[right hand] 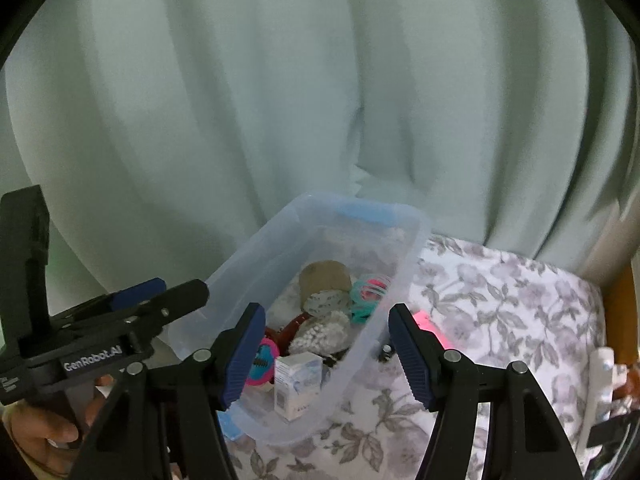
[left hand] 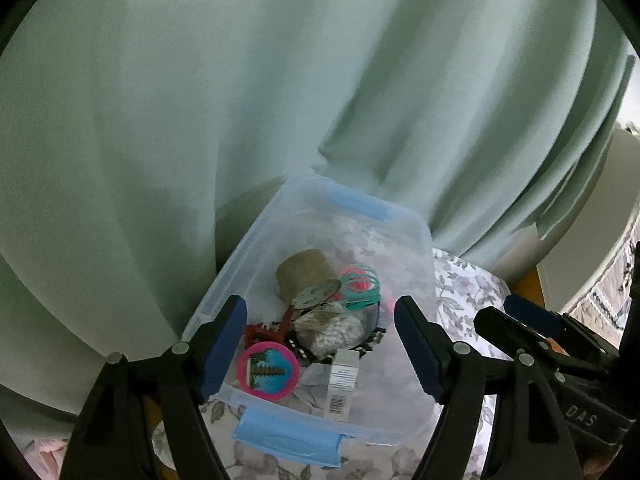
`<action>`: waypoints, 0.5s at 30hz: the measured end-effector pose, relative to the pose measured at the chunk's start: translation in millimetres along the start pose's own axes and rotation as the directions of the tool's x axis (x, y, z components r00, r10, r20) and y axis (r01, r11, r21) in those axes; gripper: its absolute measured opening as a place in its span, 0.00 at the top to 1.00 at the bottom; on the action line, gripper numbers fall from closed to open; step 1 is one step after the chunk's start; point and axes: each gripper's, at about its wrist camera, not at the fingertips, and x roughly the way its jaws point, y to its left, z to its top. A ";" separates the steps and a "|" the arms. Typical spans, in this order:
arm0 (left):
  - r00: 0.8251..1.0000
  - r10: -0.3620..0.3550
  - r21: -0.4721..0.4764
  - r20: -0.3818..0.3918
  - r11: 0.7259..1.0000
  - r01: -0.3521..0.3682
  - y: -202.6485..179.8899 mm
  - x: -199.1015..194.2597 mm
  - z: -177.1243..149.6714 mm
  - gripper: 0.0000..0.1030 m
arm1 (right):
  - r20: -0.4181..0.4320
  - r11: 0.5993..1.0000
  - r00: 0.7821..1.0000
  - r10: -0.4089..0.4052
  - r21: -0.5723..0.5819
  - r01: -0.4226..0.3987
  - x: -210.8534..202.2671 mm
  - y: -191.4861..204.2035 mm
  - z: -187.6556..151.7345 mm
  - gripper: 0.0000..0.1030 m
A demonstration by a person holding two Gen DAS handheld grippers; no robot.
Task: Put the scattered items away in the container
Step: 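Withdraw both tools from the container toward the pink roller and black toy car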
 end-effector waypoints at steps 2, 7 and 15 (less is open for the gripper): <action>1.000 -0.001 0.017 0.000 1.000 0.001 -8.0 -1.5 -0.1 0.25 | 0.002 1.000 1.000 -0.016 0.026 0.016 -3.2 -8.9 -4.2 0.33; 1.000 -0.005 0.054 -0.007 0.999 0.005 -27.6 -1.7 -1.3 0.25 | 0.021 0.996 0.998 -0.053 0.078 0.051 -15.2 -31.4 -16.4 0.19; 1.000 -0.008 0.146 -0.030 0.989 0.012 -73.5 6.5 -7.7 0.25 | 0.091 0.983 0.993 -0.072 0.178 0.055 -39.5 -76.6 -38.7 0.03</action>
